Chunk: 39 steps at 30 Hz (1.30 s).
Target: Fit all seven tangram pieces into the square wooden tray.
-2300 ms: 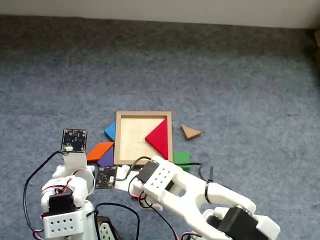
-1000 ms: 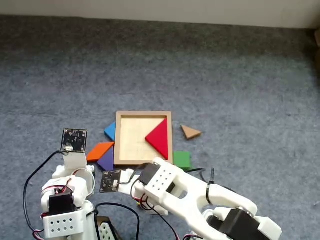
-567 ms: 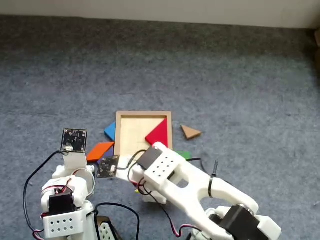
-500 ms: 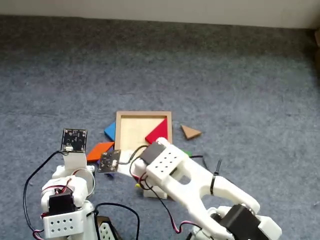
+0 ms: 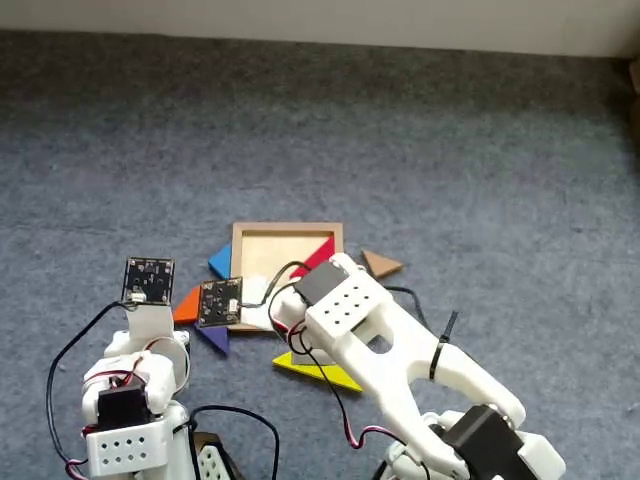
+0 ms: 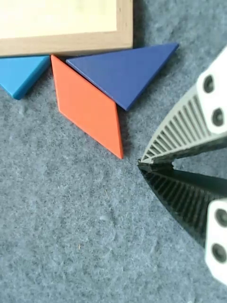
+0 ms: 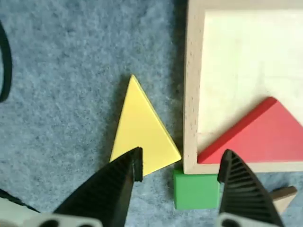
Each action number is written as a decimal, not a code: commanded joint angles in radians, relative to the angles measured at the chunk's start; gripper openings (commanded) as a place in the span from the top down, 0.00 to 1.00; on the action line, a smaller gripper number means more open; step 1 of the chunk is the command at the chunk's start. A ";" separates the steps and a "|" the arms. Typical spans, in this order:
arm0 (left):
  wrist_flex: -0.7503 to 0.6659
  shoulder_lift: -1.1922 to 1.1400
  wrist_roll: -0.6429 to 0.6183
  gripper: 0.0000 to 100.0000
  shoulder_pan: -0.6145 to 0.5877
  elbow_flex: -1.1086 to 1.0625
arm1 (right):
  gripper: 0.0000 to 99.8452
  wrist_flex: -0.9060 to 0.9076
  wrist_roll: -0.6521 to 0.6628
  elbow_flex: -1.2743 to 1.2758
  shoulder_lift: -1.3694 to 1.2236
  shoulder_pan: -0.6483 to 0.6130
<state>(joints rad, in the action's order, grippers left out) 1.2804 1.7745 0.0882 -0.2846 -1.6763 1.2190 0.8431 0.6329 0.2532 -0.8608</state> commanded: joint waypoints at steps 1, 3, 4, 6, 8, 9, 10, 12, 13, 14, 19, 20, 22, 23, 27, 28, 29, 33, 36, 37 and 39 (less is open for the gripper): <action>0.005 0.047 0.009 0.99 -0.008 -0.021 | 0.75 0.033 -0.180 -0.056 0.018 -0.047; 0.005 0.047 0.009 0.99 -0.008 -0.021 | 0.75 0.033 -0.262 -0.053 0.008 -0.074; 0.005 0.047 0.009 0.99 -0.008 -0.021 | 0.75 0.036 -0.295 -0.047 0.005 -0.085; 0.005 0.047 0.009 0.99 -0.008 -0.021 | 0.75 0.018 -0.331 -0.002 0.005 -0.093; 0.005 0.047 0.009 0.99 -0.008 -0.021 | 0.73 -0.033 -0.344 0.047 0.005 -0.096; 0.005 0.047 0.009 0.99 -0.008 -0.021 | 0.71 -0.064 -0.344 0.073 0.005 -0.090; 0.005 0.047 0.009 0.99 -0.008 -0.021 | 0.70 -0.088 -0.344 0.104 0.004 -0.088; 0.005 0.047 0.009 0.99 -0.008 -0.021 | 0.69 -0.124 -0.344 0.150 0.004 -0.074; 0.005 0.047 0.009 0.99 -0.008 -0.021 | 0.69 -0.133 -0.344 0.170 0.004 -0.070; 0.005 0.047 0.009 0.99 -0.008 -0.021 | 0.69 -0.137 -0.344 0.182 0.004 -0.059; 0.005 0.047 0.009 0.99 -0.008 -0.021 | 0.69 -0.166 -0.344 0.199 0.004 -0.001; 0.005 0.047 0.009 0.99 -0.008 -0.021 | 0.69 -0.186 -0.344 0.208 0.002 0.005; 0.005 0.047 0.009 0.99 -0.008 -0.021 | 0.69 -0.220 -0.336 0.232 0.004 0.005; 0.005 0.047 0.009 0.99 -0.008 -0.021 | 0.69 -0.226 -0.336 0.243 0.004 0.002; 0.005 0.047 0.009 0.99 -0.008 -0.021 | 0.69 -0.223 -0.342 0.257 0.004 -0.044; 0.005 0.047 0.009 0.99 -0.008 -0.021 | 0.69 -0.211 -0.342 0.257 0.004 -0.059; 0.005 0.047 0.009 0.99 -0.008 -0.021 | 0.69 -0.189 -0.342 0.257 0.004 -0.077; 0.005 0.047 0.009 0.99 -0.008 -0.021 | 0.69 -0.128 -0.384 0.257 0.004 -0.156; 0.005 0.047 0.009 0.99 -0.008 -0.021 | 0.69 -0.104 -0.408 0.257 0.005 -0.199; 0.005 0.047 0.009 0.99 -0.008 -0.021 | 0.69 -0.094 -0.411 0.254 0.005 -0.206; 0.005 0.047 0.009 0.99 -0.008 -0.021 | 0.69 -0.093 -0.411 0.254 0.005 -0.209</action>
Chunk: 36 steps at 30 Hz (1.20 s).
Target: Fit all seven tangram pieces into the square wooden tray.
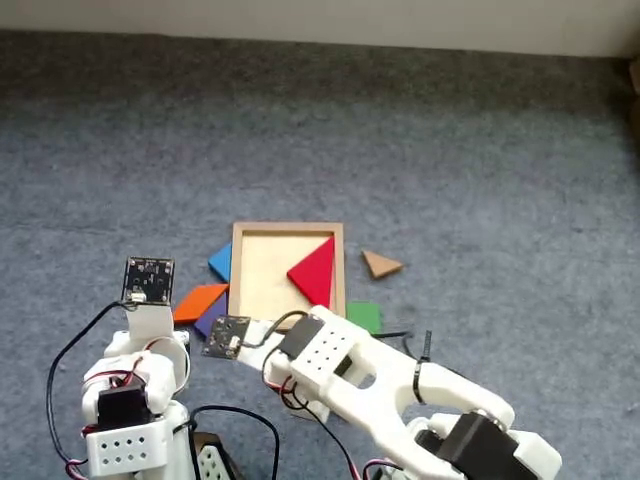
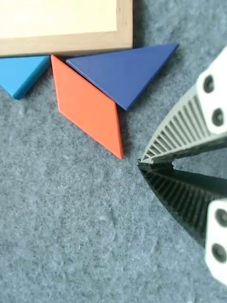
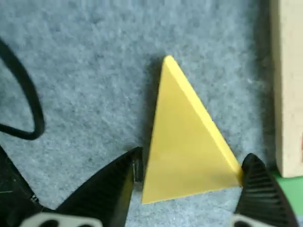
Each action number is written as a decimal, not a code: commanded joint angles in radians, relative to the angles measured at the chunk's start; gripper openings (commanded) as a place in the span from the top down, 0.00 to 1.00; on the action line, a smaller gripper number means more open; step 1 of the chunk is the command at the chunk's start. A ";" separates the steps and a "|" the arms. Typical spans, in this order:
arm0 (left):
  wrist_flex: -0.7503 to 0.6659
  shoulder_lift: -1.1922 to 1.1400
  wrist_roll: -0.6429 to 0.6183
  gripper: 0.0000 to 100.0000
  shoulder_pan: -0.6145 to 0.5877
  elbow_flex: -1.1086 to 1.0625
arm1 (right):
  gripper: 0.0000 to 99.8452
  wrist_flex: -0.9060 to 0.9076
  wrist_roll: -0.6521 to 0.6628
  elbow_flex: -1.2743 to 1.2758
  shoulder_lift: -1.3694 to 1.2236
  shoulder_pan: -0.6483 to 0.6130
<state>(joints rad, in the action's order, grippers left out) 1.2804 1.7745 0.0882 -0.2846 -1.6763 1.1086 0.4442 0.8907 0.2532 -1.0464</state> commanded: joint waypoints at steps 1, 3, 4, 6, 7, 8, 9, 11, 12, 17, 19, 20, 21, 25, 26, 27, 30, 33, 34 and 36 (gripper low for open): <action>0.005 0.047 0.009 0.99 -0.008 -0.021 | 0.69 0.016 -0.012 -0.004 0.005 -0.021; 0.005 0.047 0.009 0.99 -0.008 -0.021 | 0.69 0.013 -0.011 -0.005 0.005 -0.021; 0.005 0.047 0.009 0.99 -0.008 -0.021 | 0.69 0.013 -0.009 -0.004 0.005 -0.021; 0.005 0.047 0.009 0.99 -0.008 -0.021 | 0.69 0.012 -0.009 -0.002 0.005 -0.021; 0.005 0.047 0.009 0.99 -0.008 -0.021 | 0.69 0.007 -0.009 -0.002 0.005 -0.021; 0.005 0.047 0.009 0.99 -0.008 -0.021 | 0.69 -0.010 -0.009 -0.001 0.005 -0.021; 0.005 0.047 0.009 0.99 -0.008 -0.021 | 0.69 -0.024 -0.011 0.001 0.005 -0.021; 0.005 0.047 0.009 0.99 -0.008 -0.021 | 0.74 -0.036 -0.011 0.001 0.005 -0.021; 0.005 0.047 0.009 0.99 -0.008 -0.021 | 0.78 -0.036 -0.012 0.001 0.005 -0.021; 0.005 0.047 0.009 0.99 -0.008 -0.021 | 0.88 -0.036 -0.012 -0.001 0.005 -0.021; 0.005 0.047 0.009 0.99 -0.008 -0.021 | 0.88 -0.036 -0.011 -0.002 0.007 -0.021; 0.005 0.047 0.009 0.99 -0.008 -0.021 | 0.88 -0.035 -0.012 -0.004 0.007 -0.021; 0.005 0.047 0.009 0.99 -0.008 -0.021 | 0.88 -0.031 -0.012 -0.005 0.008 -0.021; 0.005 0.047 0.009 0.99 -0.008 -0.021 | 0.91 -0.002 -0.014 -0.010 0.016 -0.019; 0.005 0.047 0.009 0.99 -0.008 -0.021 | 0.93 0.013 -0.014 -0.010 0.018 -0.019; 0.005 0.047 0.009 0.99 -0.008 -0.021 | 0.95 0.031 -0.011 -0.012 0.018 -0.018; 0.005 0.047 0.009 0.99 -0.008 -0.021 | 0.99 0.048 -0.009 -0.054 0.018 0.004; 0.005 0.047 0.009 0.99 -0.008 -0.021 | 0.99 0.062 -0.008 -0.088 0.018 0.033; 0.005 0.047 0.009 0.99 -0.008 -0.021 | 0.99 0.074 -0.006 -0.097 0.018 0.038; 0.005 0.047 0.009 0.99 -0.008 -0.021 | 0.99 0.097 -0.006 -0.099 0.018 0.041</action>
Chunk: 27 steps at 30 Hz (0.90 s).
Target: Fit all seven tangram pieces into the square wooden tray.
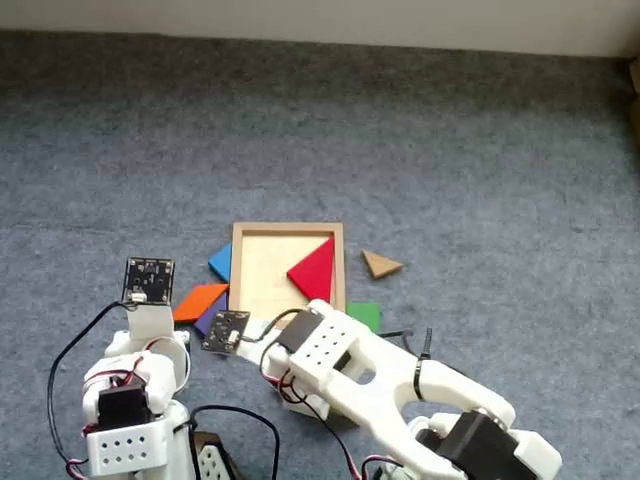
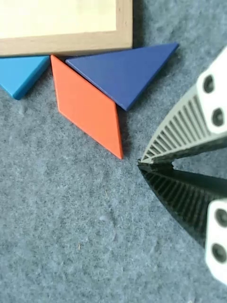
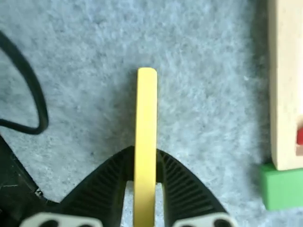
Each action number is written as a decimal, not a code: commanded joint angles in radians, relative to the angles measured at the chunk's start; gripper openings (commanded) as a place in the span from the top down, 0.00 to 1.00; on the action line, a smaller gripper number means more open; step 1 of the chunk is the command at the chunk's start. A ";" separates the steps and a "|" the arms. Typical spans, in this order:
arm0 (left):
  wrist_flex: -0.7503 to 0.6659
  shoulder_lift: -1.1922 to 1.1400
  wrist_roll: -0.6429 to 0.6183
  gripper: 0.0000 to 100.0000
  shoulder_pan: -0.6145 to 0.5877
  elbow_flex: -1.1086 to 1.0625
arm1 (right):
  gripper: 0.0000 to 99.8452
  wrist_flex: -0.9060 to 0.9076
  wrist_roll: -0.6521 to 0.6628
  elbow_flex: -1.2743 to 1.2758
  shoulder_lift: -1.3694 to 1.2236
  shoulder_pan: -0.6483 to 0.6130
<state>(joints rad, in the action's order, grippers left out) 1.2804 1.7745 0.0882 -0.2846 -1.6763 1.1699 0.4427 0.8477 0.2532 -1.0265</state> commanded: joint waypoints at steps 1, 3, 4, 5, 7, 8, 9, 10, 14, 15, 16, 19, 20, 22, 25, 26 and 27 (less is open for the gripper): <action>0.005 0.047 0.009 0.99 -0.008 -0.021 | 0.99 0.041 -0.005 -0.056 0.018 0.019; 0.005 0.047 0.009 0.99 -0.008 -0.021 | 0.99 0.045 -0.005 -0.056 0.019 0.018; 0.005 0.047 0.009 0.99 -0.008 -0.021 | 0.99 0.045 -0.005 -0.056 0.019 0.021; 0.005 0.047 0.009 0.99 -0.008 -0.021 | 0.99 0.048 0.003 -0.065 0.019 0.025; 0.005 0.047 0.009 0.99 -0.008 -0.021 | 0.99 0.082 0.034 -0.099 0.019 0.064; 0.005 0.047 0.009 0.99 -0.008 -0.021 | 0.99 0.101 0.046 -0.125 0.019 0.090; 0.005 0.047 0.009 0.99 -0.008 -0.021 | 0.99 0.117 0.054 -0.159 0.019 0.120; 0.005 0.047 0.009 0.99 -0.008 -0.021 | 0.99 0.127 0.063 -0.191 0.018 0.151; 0.005 0.047 0.009 0.99 -0.008 -0.021 | 0.99 0.131 0.140 -0.292 0.018 0.246; 0.005 0.047 0.009 0.99 -0.008 -0.021 | 0.99 0.128 0.163 -0.314 0.015 0.262; 0.005 0.047 0.009 0.99 -0.008 -0.021 | 0.99 0.127 0.186 -0.329 0.008 0.274; 0.005 0.047 0.009 0.99 -0.008 -0.021 | 0.99 0.050 0.256 -0.358 0.007 0.303; 0.005 0.047 0.009 0.99 -0.008 -0.021 | 0.99 0.010 0.281 -0.363 0.007 0.314; 0.005 0.047 0.009 0.99 -0.008 -0.021 | 0.99 -0.090 0.338 -0.361 0.005 0.338; 0.005 0.047 0.009 0.99 -0.008 -0.021 | 0.99 -0.275 0.411 -0.344 0.002 0.366; 0.005 0.047 0.009 0.99 -0.008 -0.021 | 0.99 -0.329 0.427 -0.329 -0.002 0.374; 0.005 0.047 0.009 0.99 -0.008 -0.021 | 0.99 -0.380 0.440 -0.315 -0.015 0.378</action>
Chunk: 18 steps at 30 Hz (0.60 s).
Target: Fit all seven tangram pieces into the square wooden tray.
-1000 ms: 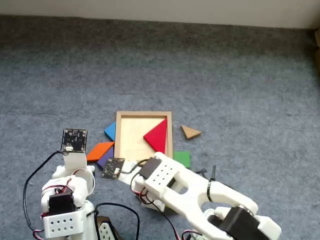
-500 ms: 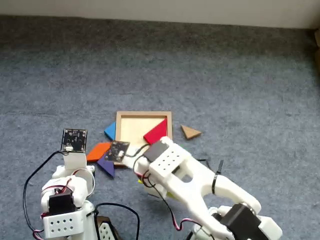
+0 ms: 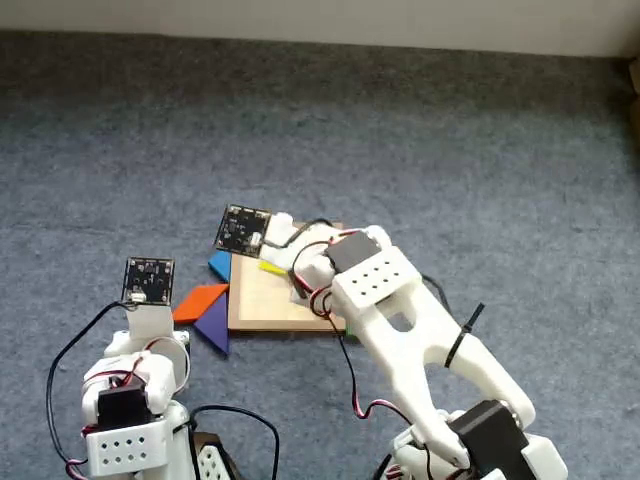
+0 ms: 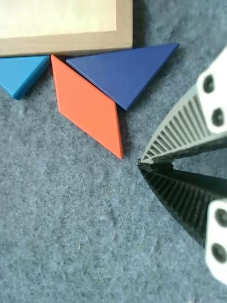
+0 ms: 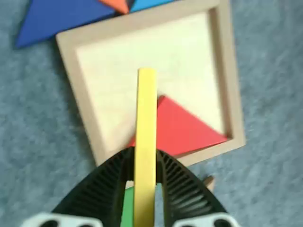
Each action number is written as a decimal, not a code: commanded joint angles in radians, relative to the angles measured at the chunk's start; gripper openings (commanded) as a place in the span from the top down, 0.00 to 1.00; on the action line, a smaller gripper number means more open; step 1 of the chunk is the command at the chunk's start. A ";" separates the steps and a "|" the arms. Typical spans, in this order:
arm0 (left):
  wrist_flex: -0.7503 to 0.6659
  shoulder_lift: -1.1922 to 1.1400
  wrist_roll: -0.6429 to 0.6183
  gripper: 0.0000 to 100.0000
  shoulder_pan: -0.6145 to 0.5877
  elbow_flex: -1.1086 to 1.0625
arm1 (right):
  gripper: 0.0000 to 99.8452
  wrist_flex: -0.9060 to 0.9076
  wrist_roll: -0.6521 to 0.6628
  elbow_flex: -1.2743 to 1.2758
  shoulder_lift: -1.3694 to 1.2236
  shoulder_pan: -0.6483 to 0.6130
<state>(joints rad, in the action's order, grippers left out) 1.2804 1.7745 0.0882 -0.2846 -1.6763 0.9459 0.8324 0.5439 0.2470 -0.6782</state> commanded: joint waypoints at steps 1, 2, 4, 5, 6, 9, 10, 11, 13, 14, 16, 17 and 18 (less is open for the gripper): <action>0.005 0.047 0.009 0.99 -0.008 -0.021 | 0.99 -0.202 0.066 -0.001 -0.025 0.038; 0.005 0.047 0.009 0.99 -0.008 -0.021 | 0.99 -0.246 0.083 0.001 -0.048 0.042; 0.005 0.047 0.009 0.99 -0.008 -0.021 | 0.99 -0.326 0.107 0.001 -0.108 0.047; 0.005 0.047 0.009 0.99 -0.008 -0.021 | 0.99 -0.363 0.117 -0.001 -0.143 0.053; 0.005 0.047 0.009 0.99 -0.008 -0.021 | 0.99 -0.397 0.124 -0.001 -0.179 0.056; 0.005 0.047 0.009 0.99 -0.008 -0.021 | 0.99 -0.476 0.147 -0.001 -0.272 0.064; 0.005 0.047 0.009 0.99 -0.008 -0.021 | 0.99 -0.498 0.153 -0.001 -0.294 0.068; 0.005 0.047 0.009 0.99 -0.008 -0.021 | 0.99 -0.522 0.161 -0.002 -0.308 0.068; 0.005 0.047 0.009 0.99 -0.008 -0.021 | 0.99 -0.562 0.178 -0.002 -0.326 0.068; 0.005 0.047 0.009 0.99 -0.008 -0.021 | 0.99 -0.573 0.186 -0.002 -0.332 0.068; 0.005 0.047 0.009 0.99 -0.008 -0.021 | 0.99 -0.575 0.193 -0.002 -0.338 0.067; 0.005 0.047 0.009 0.99 -0.008 -0.021 | 0.99 -0.576 0.193 -0.002 -0.338 0.067; 0.005 0.047 0.009 0.99 -0.008 -0.021 | 0.99 -0.576 0.193 -0.002 -0.338 0.065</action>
<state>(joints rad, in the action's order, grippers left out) 1.2804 1.7745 0.0882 -0.2846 -1.6763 0.3905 1.0119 0.5516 -0.1043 -0.6260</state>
